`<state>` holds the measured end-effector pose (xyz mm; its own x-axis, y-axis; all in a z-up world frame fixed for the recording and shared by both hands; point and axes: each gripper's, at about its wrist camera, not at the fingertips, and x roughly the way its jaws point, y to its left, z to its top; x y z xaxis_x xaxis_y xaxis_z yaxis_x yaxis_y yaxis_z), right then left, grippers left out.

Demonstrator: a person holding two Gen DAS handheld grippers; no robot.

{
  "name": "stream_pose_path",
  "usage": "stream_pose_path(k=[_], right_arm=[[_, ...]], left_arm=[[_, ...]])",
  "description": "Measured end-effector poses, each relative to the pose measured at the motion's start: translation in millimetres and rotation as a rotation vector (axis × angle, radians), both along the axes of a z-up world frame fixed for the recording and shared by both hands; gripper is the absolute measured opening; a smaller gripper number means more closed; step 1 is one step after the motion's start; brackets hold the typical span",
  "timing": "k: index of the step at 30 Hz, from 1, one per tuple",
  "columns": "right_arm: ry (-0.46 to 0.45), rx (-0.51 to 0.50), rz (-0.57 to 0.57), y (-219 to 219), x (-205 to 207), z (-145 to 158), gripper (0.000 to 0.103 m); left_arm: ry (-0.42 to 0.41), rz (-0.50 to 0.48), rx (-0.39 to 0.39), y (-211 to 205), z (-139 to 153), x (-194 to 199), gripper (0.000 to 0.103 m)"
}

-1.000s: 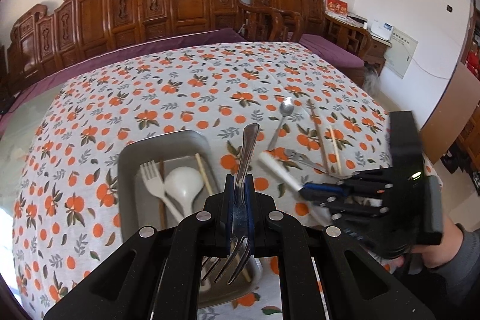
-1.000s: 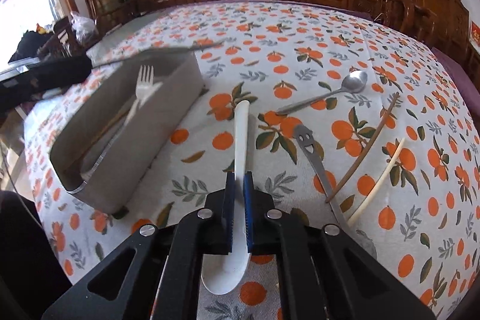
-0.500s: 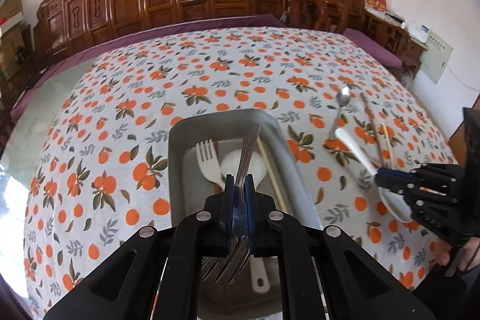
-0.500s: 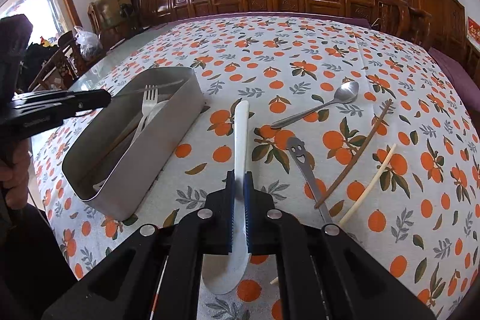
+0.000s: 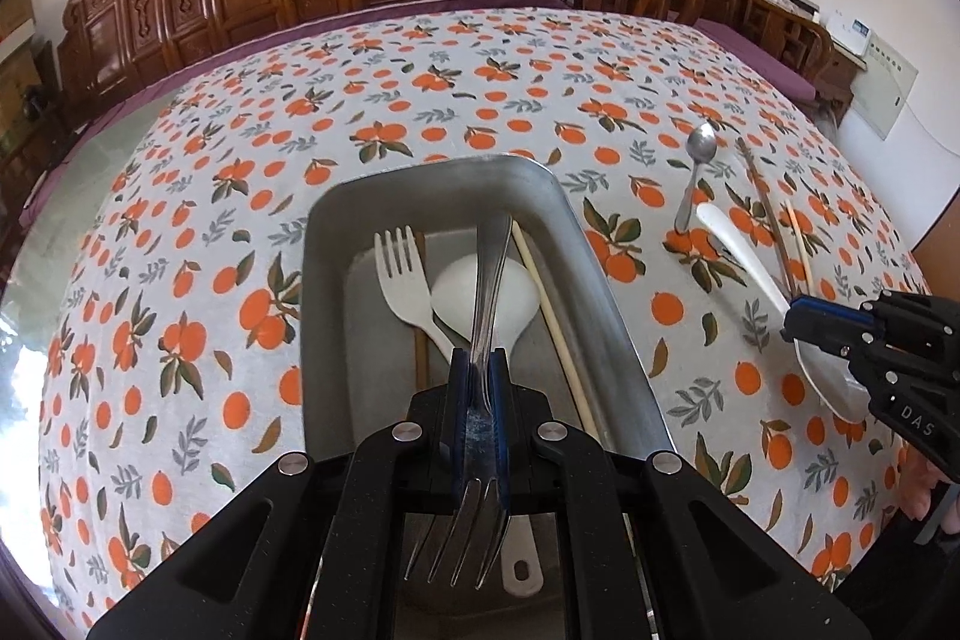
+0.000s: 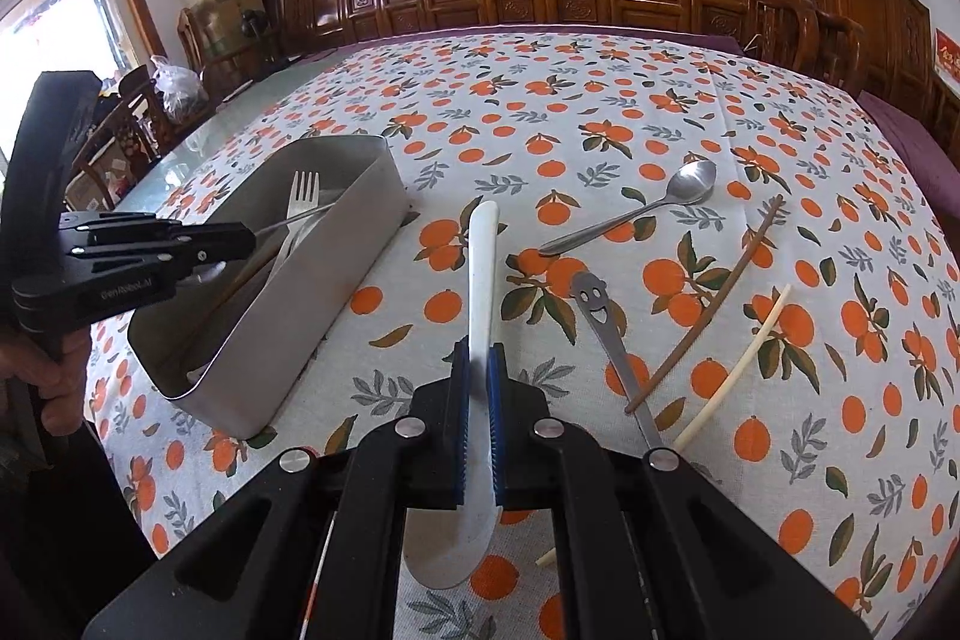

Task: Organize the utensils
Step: 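Lower the fork into the tray and open the left tool while the right holds the spoon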

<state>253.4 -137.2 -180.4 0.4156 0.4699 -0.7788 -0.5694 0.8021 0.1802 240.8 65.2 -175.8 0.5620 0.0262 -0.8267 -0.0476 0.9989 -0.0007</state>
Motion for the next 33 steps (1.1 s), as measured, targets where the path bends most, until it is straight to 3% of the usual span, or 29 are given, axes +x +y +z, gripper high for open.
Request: stream_pose_path(k=[11,23,25,29,33], right_arm=[[0.007,0.011,0.005,0,-1,0,0.007],[-0.023,0.042,0.01,5,-11,18,0.007],[-0.032,0.038,0.012,8,-12,22,0.007],[-0.053,0.026,0.026,17,-15,30,0.007],[-0.067,0.024,0.052,36,-16,37,0.007]], left_arm=[[0.006,-0.01,-0.017,-3,-1,0,0.007],[-0.087,-0.025,-0.024,-4,35,-17,0.009],[-0.1,-0.023,-0.028,-2,40,-21,0.022],[-0.124,-0.021,-0.033,6,47,-31,0.024],[-0.143,0.008,-0.039,19,52,-38,0.049]])
